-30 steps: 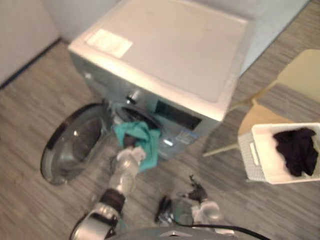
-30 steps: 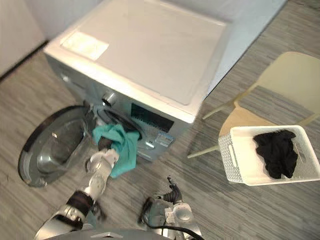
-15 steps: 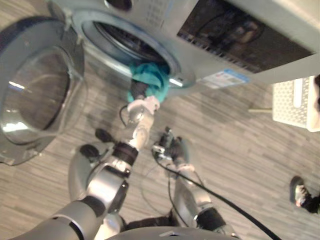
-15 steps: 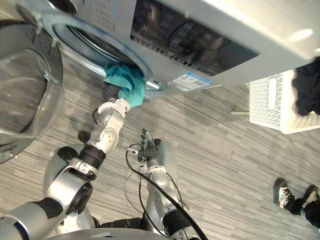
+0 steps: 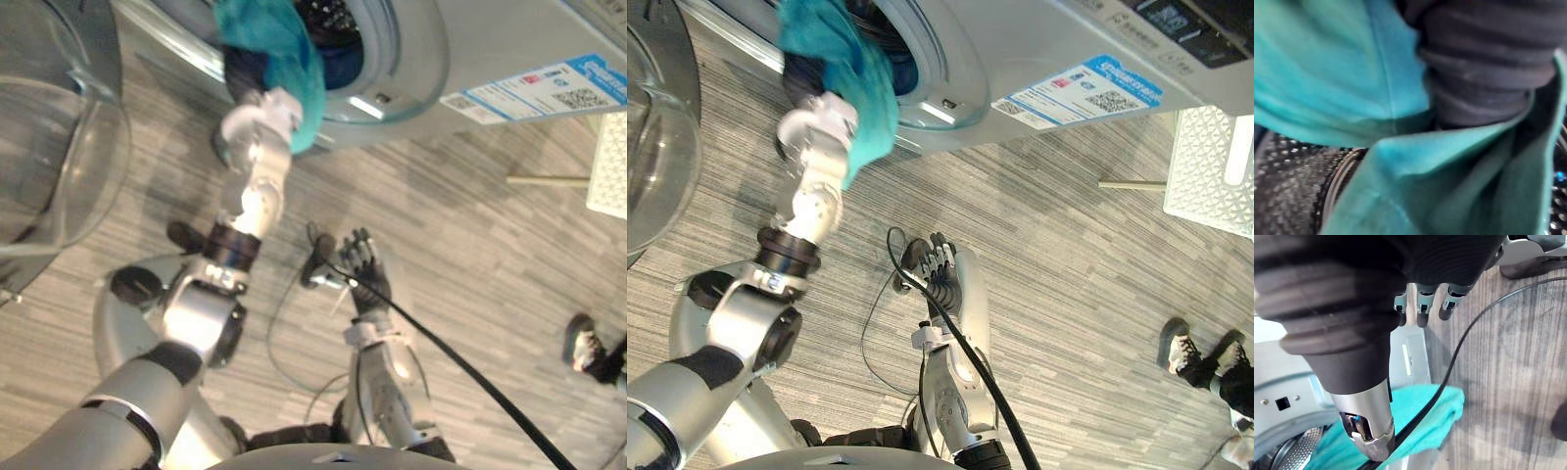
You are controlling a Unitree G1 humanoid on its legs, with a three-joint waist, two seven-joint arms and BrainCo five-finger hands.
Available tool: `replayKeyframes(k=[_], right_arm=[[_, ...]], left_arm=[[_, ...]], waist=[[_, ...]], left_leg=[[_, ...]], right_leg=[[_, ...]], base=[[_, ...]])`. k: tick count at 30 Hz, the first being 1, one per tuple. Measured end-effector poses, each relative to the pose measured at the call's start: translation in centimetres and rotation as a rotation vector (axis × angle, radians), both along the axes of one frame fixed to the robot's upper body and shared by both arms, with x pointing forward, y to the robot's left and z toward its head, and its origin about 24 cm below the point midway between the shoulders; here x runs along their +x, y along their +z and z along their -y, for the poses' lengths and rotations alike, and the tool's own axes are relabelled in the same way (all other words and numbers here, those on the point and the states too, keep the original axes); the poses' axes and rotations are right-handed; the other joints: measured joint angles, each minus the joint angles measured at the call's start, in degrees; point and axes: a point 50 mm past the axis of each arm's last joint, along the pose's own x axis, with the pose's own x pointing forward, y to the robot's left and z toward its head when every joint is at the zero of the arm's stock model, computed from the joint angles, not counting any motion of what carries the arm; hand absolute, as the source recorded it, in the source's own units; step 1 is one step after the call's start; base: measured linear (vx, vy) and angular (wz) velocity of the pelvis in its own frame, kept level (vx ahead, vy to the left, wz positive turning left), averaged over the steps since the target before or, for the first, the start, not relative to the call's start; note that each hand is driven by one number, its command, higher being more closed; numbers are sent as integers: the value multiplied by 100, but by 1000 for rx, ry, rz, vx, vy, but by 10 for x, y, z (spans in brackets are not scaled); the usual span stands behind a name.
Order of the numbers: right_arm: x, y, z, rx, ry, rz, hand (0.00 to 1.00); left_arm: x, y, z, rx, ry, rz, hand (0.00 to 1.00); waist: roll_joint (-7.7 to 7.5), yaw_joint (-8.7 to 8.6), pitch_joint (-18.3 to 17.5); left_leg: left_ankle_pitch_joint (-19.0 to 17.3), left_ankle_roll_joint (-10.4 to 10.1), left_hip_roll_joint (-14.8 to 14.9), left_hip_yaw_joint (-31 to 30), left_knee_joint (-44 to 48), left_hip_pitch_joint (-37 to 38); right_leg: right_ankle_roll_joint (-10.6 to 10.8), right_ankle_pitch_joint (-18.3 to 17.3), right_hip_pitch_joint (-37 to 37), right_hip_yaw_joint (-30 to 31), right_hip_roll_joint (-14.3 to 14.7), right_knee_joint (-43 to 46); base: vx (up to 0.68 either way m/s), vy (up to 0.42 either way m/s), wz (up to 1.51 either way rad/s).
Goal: Pick up the laundry basket with both hands and put the clothes into the washing machine.
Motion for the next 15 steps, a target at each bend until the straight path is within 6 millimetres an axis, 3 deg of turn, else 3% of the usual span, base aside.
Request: replayKeyframes(k=[1, 5, 11, 15], right_arm=[[0, 3, 2, 7, -2, 17, 0], [-2, 5, 5, 63, -19, 28, 0], [-2, 5, 5, 68, -21, 31, 0], [-2, 8, 5, 69, -16, 43, 0]], left_arm=[[-3, 19, -6, -5, 14, 50, 100], [-13, 55, -7, 2, 22, 163, 100], [-43, 92, 26, 106, -40, 334, 100], [-56, 106, 30, 230, 63, 432, 100]], waist=[[0, -17, 0], [0, -20, 0], [-1, -27, 0], [-5, -22, 2]], left_leg=[[28, 46, 16, 0, 6, -77], [44, 67, 19, 11, 7, -138], [44, 66, 3, 39, -29, -153], [97, 86, -39, 176, -197, -190]], right_leg=[[-16, 8, -83, -5, -1, 17], [-24, 13, -154, -4, -5, 24], [-24, 13, -173, -9, -12, -19], [-19, 99, -286, -20, 1, -189]], base=[[52, -29, -1], [76, -28, 0], [74, -11, 1], [62, 1, 1]])
